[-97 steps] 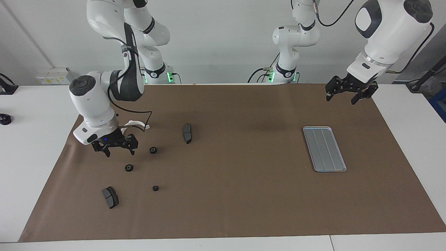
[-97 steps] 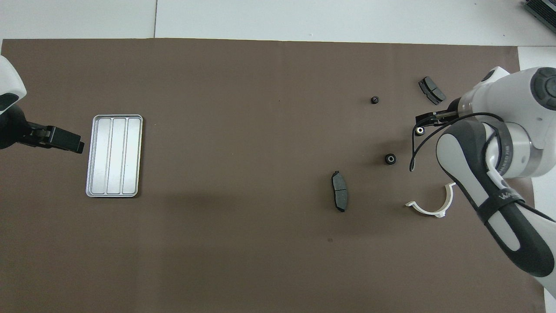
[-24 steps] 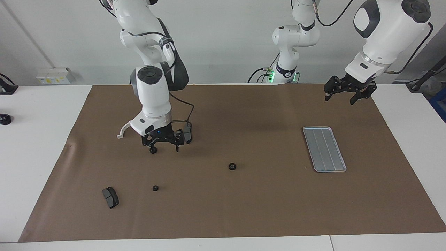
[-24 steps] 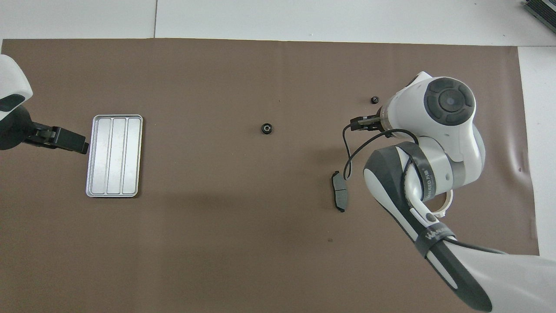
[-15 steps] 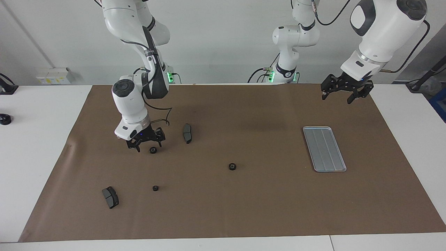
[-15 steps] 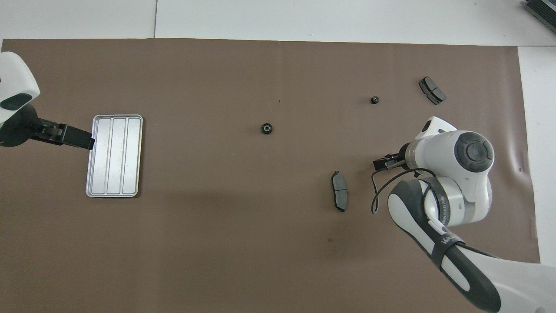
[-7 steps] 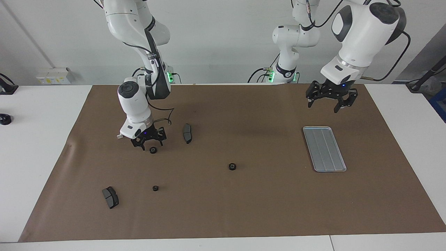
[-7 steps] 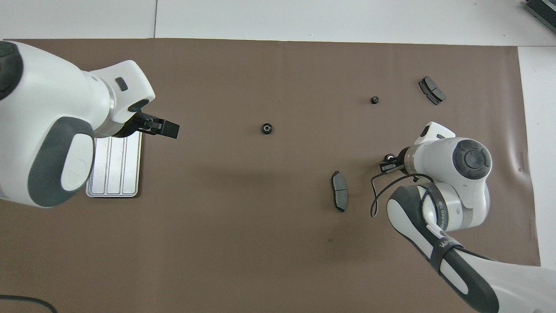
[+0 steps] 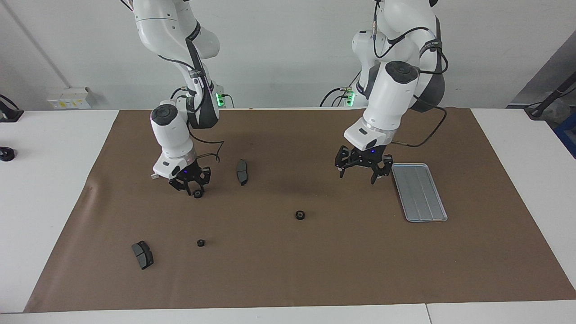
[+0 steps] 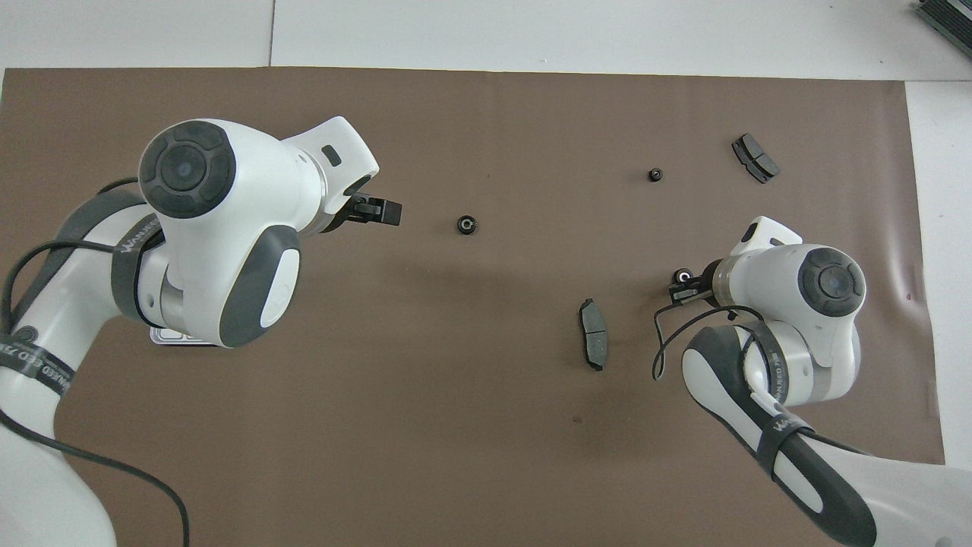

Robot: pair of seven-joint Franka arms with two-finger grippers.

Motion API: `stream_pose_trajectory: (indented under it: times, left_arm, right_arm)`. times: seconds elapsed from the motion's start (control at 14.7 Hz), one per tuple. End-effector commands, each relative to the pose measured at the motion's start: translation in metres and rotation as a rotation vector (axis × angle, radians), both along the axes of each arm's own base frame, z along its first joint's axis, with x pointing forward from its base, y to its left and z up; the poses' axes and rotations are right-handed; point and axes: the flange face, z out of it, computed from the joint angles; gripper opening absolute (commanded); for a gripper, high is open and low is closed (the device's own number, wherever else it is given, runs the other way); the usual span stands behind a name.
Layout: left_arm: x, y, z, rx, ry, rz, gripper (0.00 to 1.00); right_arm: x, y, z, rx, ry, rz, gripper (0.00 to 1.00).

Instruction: Pick bearing gear from pile to tray

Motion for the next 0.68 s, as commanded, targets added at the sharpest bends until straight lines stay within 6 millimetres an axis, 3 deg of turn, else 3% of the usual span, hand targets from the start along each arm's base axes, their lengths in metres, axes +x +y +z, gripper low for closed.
stream_pose_trajectory:
  times: [0.0, 0.2, 0.48, 0.61]
  left_arm:
    - [0.008, -0.034, -0.035, -0.019, -0.027, 0.056, 1.00]
    - [0.015, -0.078, -0.072, -0.028, -0.005, 0.082, 1.00]
    - [0.020, -0.107, -0.104, -0.070, -0.033, 0.131, 1.00]
    - [0.020, -0.113, -0.106, -0.097, -0.055, 0.138, 1.00]
  right_arm:
    - [-0.010, -0.004, -0.002, 0.011, -0.004, 0.014, 0.48]
    - [-0.010, -0.003, -0.002, 0.011, 0.003, 0.011, 0.48]
    - [-0.014, -0.004, -0.003, 0.007, 0.035, 0.018, 0.48]
    - [-0.014, -0.002, -0.004, 0.007, 0.036, 0.020, 0.48]
